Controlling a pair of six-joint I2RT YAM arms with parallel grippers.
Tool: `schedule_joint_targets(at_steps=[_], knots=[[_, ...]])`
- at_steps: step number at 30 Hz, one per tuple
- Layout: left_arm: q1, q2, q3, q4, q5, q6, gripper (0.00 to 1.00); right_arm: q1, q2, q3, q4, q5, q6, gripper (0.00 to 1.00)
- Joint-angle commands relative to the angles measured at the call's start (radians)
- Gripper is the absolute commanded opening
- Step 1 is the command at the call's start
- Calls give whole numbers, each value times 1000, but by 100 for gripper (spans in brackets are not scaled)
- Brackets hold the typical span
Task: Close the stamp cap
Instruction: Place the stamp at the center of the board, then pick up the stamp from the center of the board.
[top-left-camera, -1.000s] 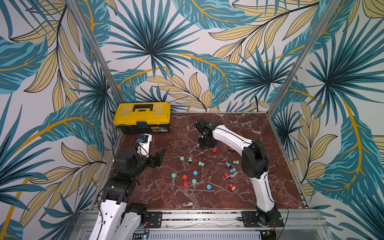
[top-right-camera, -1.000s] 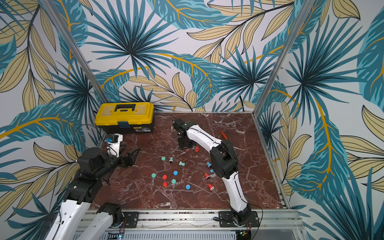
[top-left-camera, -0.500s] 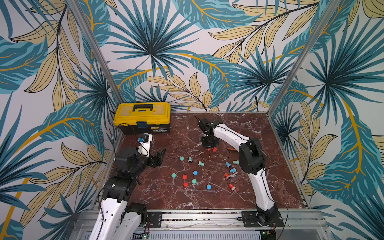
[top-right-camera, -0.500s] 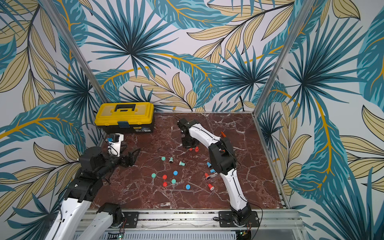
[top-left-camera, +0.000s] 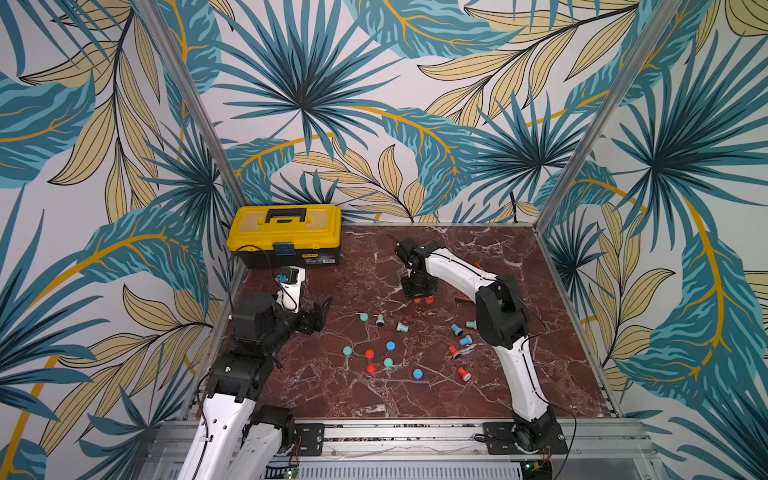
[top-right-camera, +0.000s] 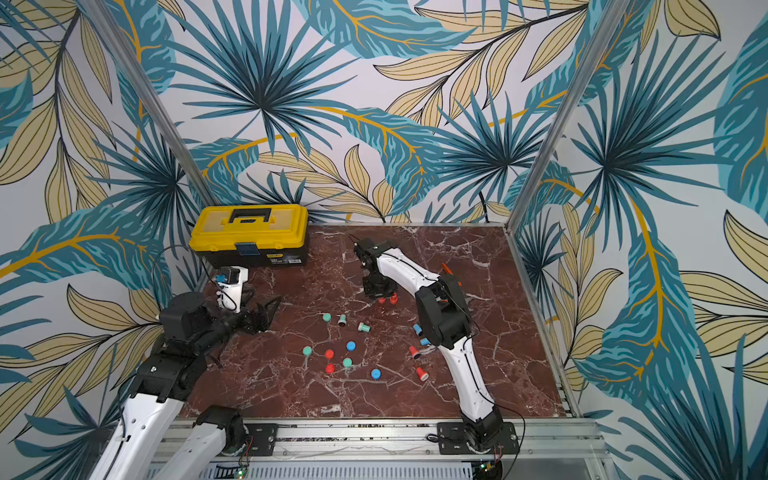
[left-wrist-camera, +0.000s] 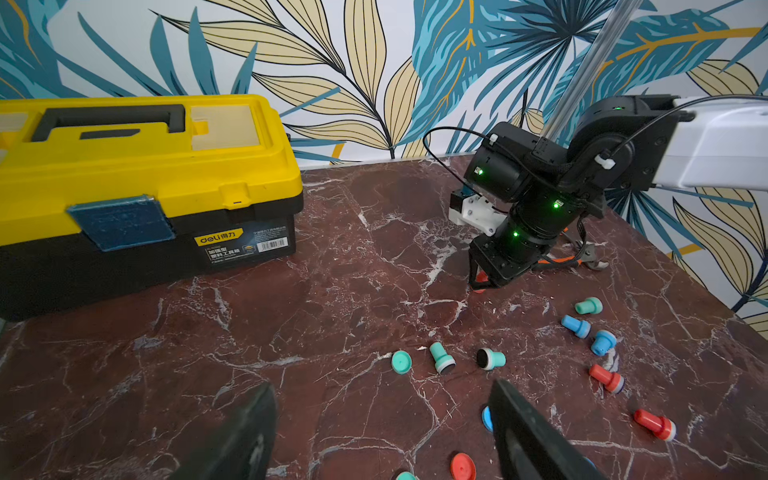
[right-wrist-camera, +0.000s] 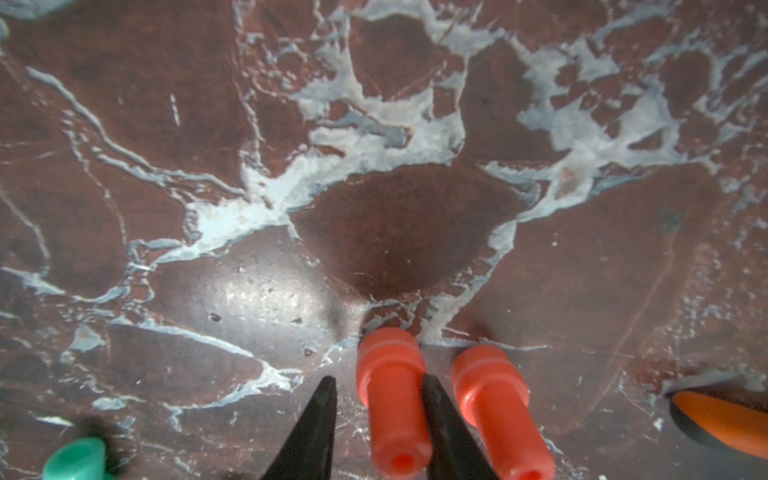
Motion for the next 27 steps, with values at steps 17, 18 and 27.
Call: schedule_joint_targets(at_steps=[17, 18, 27], knots=[[14, -12, -5, 6, 8, -3, 82, 0, -382, -297, -54, 19, 6, 39], [15, -12, -5, 6, 7, -3, 82, 1, -409, -337, -49, 18, 9, 39], [15, -16, -6, 6, -3, -2, 82, 10, -566, -676, 22, -30, 41, 38]])
